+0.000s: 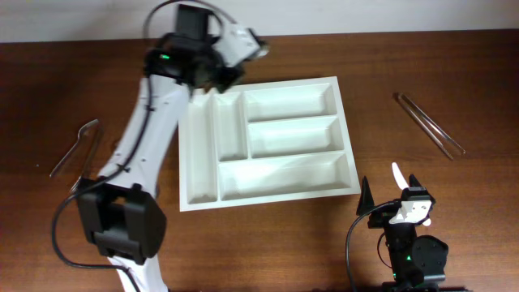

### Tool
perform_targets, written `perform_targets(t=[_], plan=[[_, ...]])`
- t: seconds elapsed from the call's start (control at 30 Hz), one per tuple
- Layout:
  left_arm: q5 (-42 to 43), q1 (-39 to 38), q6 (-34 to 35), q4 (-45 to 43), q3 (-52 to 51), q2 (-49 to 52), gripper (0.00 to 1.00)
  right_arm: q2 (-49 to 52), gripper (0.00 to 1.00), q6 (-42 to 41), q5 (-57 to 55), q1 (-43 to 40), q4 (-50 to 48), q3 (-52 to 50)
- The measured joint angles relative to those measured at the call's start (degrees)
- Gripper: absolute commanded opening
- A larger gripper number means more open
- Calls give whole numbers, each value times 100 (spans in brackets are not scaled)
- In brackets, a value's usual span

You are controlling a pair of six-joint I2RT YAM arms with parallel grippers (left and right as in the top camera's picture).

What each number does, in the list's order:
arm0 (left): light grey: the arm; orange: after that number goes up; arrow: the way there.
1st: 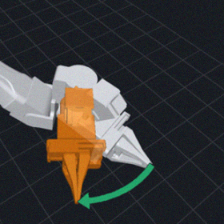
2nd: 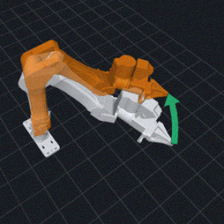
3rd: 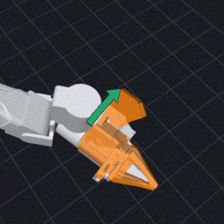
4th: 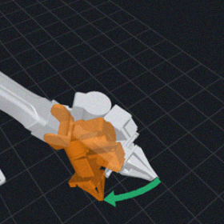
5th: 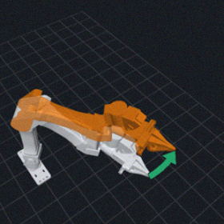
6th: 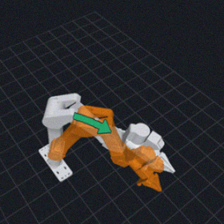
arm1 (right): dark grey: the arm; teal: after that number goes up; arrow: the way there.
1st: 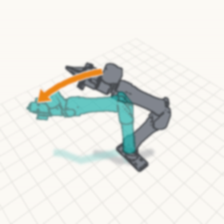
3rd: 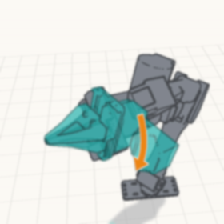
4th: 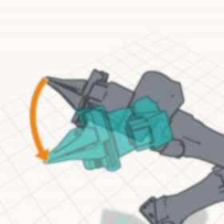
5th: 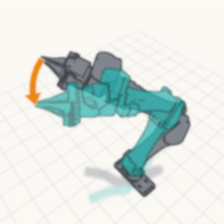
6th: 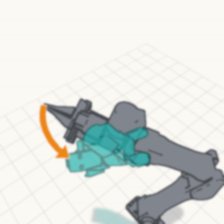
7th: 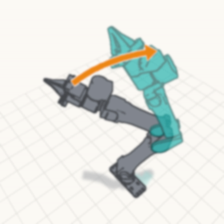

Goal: Pack container
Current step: 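Carry the spoon with the left gripper into the tray's middle compartment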

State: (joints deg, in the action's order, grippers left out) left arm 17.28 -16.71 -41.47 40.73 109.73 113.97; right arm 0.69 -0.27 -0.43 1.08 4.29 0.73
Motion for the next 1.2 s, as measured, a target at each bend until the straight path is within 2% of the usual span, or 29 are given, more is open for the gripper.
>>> perform_targets(t=[0.3,0.57,1.0,1.2], plan=[[57,-927,-809,-678,0,35,2,0,99,0,0,0,0,0],[55,-1001,-839,-584,0,710,2,0,99,2,0,0,0,0],[52,-1362,417,1176,9,850,2,0,99,2,0,0,0,0],[31,-1690,496,1172,4,850,2,0,99,2,0,0,0,0]])
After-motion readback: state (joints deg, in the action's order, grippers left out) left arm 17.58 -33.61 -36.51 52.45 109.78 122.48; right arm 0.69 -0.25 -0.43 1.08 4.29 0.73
